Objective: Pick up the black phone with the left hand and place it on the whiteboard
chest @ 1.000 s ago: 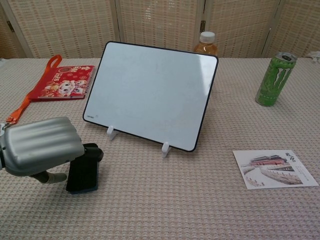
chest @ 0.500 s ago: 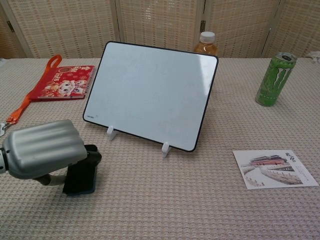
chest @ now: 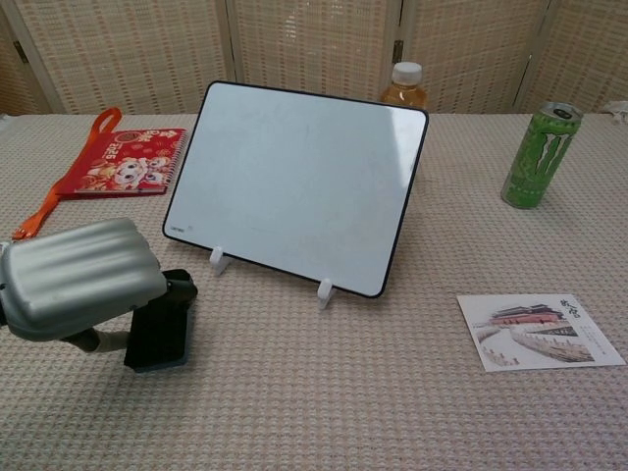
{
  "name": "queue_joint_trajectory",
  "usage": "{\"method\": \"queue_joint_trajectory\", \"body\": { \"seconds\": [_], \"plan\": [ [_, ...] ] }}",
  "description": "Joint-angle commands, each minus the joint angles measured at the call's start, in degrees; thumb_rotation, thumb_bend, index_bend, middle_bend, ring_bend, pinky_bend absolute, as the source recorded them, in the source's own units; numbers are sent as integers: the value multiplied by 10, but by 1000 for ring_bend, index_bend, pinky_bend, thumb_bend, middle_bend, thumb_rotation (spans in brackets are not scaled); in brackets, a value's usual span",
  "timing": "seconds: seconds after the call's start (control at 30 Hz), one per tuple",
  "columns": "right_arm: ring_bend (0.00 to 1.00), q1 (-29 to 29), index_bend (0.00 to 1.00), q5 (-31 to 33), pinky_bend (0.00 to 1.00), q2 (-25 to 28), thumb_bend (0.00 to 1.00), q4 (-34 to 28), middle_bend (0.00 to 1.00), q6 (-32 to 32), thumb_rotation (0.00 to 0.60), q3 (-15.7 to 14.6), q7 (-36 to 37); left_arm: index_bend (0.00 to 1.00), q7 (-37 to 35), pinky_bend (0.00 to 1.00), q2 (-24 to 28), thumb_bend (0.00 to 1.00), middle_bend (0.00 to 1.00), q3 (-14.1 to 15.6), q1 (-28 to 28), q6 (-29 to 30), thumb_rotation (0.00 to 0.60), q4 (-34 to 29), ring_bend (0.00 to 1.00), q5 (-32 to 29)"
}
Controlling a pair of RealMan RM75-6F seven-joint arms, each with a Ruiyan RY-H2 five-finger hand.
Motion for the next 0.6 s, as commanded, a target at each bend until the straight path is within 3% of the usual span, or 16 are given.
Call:
{"method": "queue_joint_trajectory", "body": {
  "seconds": [0.03,0.27,0.43,0.6],
  "plan": [
    [0,0,0,0,0,0,298,0,0,0,600,0,0,671,-19,1000,-4,288,1000,-11,20,62,600,5,939,13],
    [0,0,0,0,0,-2,298,0,0,1,600,-1,-4,663,-108,1000,-71,293,1000,-56,62,190,600,70,945,-7],
    [0,0,0,1,0,-2,299,0,0,0,600,0,-4,647,-151,1000,-109,295,1000,-89,65,202,600,80,944,-50],
    [0,0,0,0,0,1,298,-1,0,1,600,-1,1,640,-148,1000,-154,295,1000,-118,53,196,600,100,945,-83]
  ]
}}
